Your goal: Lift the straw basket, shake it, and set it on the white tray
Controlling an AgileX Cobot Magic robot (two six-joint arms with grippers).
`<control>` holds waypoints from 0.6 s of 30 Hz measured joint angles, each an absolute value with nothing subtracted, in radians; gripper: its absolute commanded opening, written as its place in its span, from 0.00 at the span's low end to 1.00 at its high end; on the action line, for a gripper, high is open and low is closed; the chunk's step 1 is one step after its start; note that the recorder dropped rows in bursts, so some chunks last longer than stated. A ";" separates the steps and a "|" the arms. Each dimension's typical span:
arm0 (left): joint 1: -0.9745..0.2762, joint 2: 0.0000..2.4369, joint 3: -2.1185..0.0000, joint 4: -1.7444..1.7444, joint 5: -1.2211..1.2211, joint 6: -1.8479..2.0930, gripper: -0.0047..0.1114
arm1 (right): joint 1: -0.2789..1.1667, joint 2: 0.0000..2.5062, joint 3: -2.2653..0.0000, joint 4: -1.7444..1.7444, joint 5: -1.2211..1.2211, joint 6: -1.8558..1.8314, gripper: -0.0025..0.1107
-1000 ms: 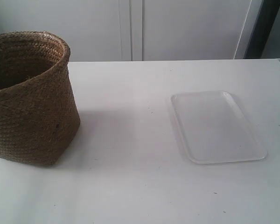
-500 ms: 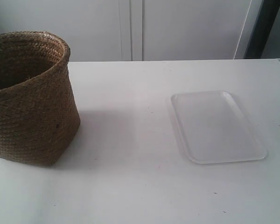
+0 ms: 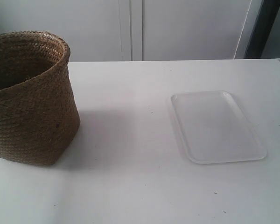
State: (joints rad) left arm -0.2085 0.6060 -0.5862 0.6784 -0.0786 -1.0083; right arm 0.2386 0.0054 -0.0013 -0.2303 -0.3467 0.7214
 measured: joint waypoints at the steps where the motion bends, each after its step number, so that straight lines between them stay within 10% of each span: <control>1: -0.208 0.627 -0.612 0.696 -0.008 -1.024 0.59 | 0.239 0.005 -0.001 -0.231 -0.347 0.721 0.43; 18: -0.208 0.966 -0.981 0.620 0.448 -0.794 0.58 | 0.239 0.005 -0.001 -0.241 -0.342 0.736 0.43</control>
State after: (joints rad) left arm -0.2085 0.9659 -0.9813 0.6203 0.4480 -0.7943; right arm 0.2386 0.0054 -0.0013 -0.2409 -0.3422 0.7360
